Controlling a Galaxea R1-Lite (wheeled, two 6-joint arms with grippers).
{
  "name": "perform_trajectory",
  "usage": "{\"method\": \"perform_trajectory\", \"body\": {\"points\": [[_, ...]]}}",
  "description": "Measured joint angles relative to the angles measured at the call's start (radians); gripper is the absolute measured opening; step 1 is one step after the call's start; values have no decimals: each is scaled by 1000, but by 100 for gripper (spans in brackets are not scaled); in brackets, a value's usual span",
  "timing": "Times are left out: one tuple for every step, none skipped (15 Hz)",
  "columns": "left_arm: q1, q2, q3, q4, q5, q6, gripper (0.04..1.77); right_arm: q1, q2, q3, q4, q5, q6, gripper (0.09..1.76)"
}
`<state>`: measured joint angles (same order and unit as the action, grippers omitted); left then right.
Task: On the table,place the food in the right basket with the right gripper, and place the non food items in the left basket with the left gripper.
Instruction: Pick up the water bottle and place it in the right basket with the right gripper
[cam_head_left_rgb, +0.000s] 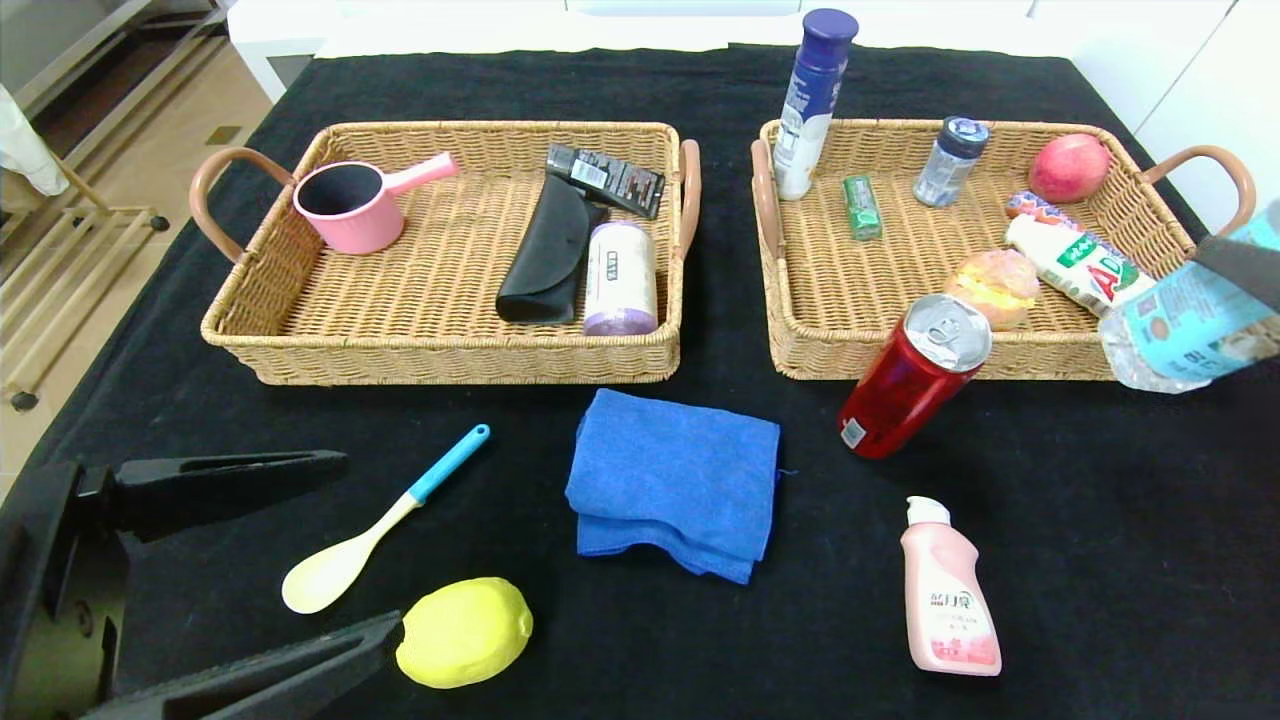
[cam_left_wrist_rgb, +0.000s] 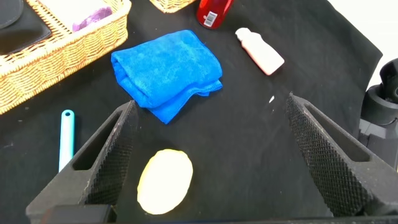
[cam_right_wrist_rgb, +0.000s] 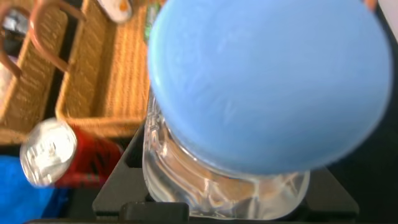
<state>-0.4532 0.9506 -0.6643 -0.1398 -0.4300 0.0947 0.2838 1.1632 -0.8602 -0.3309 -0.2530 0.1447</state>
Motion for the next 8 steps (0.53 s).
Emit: {"method": "perform_trajectory", "body": {"points": [[0,0,0,0,0,0,172,3,31,-37,0,0,-2,96],[0,0,0,1,0,0,172,7,65,-79,0,2,-6,96],[-1,0,1,1,0,1,172,12,96,-116,0,3,-13,96],[-1,0,1,1,0,4,172,16,125,-153,-1,5,-19,96],[-1,0,1,1,0,10,172,23,156,-189,-1,6,-21,96],[-1,0,3,1,0,11,172,32,182,-218,-1,18,-24,96],[-1,-1,3,1,0,11,172,44,206,-242,-2,29,-26,96],[-1,-1,3,1,0,11,172,56,230,-266,-8,34,-26,96]]}}
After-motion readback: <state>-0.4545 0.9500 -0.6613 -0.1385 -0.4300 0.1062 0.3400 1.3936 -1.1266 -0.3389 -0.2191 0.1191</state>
